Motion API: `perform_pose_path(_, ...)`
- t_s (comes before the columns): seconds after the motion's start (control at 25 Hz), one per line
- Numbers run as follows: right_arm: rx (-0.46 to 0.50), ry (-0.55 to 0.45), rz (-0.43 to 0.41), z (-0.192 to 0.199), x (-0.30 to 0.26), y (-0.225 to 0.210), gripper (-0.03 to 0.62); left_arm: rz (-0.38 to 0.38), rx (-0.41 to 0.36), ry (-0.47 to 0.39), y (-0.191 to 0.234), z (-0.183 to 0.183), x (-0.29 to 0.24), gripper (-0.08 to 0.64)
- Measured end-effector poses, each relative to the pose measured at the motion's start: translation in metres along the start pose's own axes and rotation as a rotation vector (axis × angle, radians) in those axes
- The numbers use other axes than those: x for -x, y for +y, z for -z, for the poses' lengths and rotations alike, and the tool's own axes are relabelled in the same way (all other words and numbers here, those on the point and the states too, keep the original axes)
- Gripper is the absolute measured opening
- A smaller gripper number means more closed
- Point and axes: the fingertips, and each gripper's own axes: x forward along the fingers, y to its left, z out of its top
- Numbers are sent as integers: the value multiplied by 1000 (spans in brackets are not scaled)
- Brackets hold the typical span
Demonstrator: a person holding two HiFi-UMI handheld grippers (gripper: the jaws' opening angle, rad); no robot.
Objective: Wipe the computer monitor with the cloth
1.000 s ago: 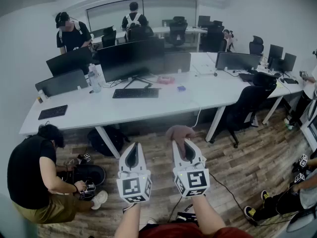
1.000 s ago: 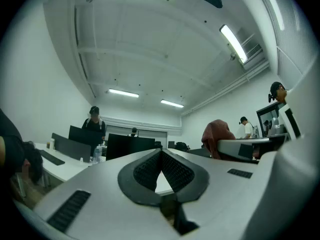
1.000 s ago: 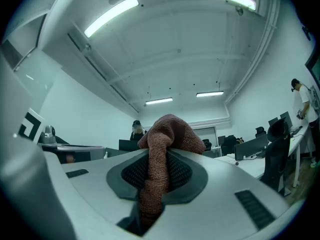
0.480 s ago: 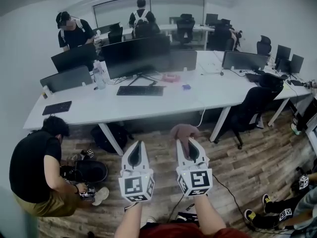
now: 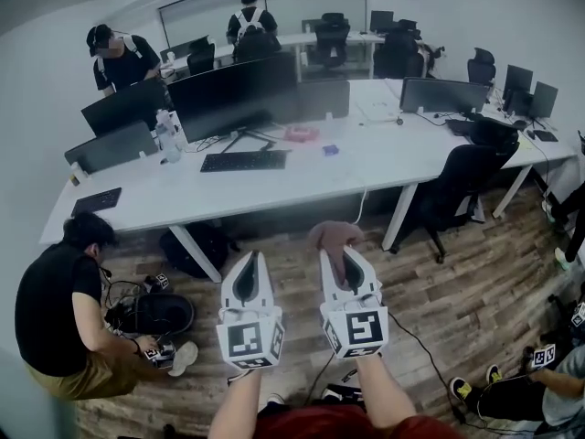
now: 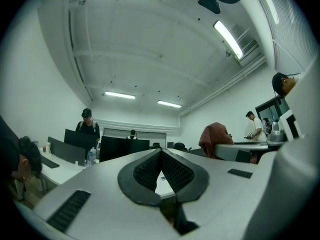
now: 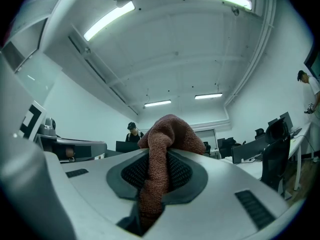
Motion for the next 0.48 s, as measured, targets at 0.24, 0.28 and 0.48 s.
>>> perform_pose_path(0.24,22,-9,18,0,9,-38,77,31,-53,-13,-42,3,-19,23)
perform_pose_path(0.28,18,-7,24,0,12,-44,77,33,-62,-16,-48,3,-22,23)
perform_pose_path(0.48,20,1,28,9,13,-66,77,30,-90,-34,-67,3,-32,23)
